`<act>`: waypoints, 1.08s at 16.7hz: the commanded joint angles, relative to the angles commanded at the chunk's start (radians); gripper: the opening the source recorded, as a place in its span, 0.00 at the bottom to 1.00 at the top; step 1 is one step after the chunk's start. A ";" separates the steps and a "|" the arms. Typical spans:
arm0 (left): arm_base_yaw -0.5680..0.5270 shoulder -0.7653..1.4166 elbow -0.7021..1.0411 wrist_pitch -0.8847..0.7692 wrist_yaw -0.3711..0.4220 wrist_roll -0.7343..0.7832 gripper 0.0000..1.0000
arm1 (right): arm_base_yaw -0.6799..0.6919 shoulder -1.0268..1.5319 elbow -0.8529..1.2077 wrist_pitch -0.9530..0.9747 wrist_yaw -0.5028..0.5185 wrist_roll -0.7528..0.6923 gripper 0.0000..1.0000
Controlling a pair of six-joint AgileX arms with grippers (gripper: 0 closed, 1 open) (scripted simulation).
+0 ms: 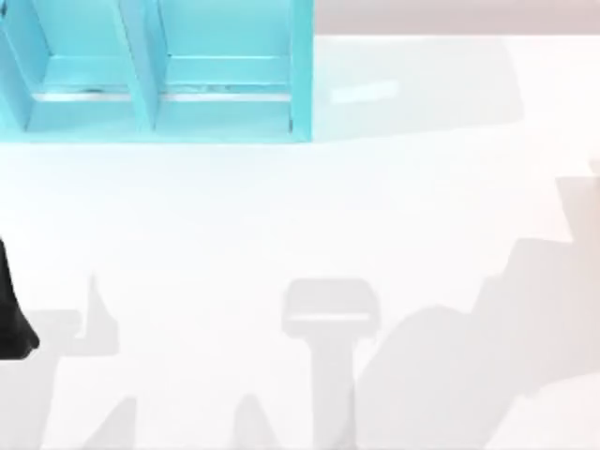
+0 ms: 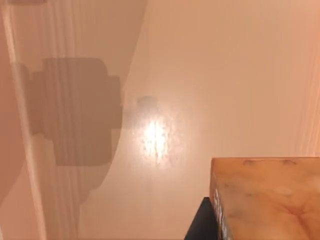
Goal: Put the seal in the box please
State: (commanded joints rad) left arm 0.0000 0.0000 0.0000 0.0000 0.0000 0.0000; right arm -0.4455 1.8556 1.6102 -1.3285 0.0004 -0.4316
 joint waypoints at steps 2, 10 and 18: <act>0.000 0.000 0.000 0.000 0.000 0.000 1.00 | -0.001 0.003 -0.061 0.068 -0.001 0.002 0.00; 0.000 0.000 0.000 0.000 0.000 0.000 1.00 | 0.000 0.015 -0.194 0.213 0.000 0.001 0.00; 0.000 0.000 0.000 0.000 0.000 0.000 1.00 | 0.000 0.015 -0.194 0.213 0.000 0.001 0.53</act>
State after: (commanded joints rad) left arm 0.0000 0.0000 0.0000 0.0000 0.0000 0.0000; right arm -0.4455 1.8706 1.4162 -1.1157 0.0003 -0.4307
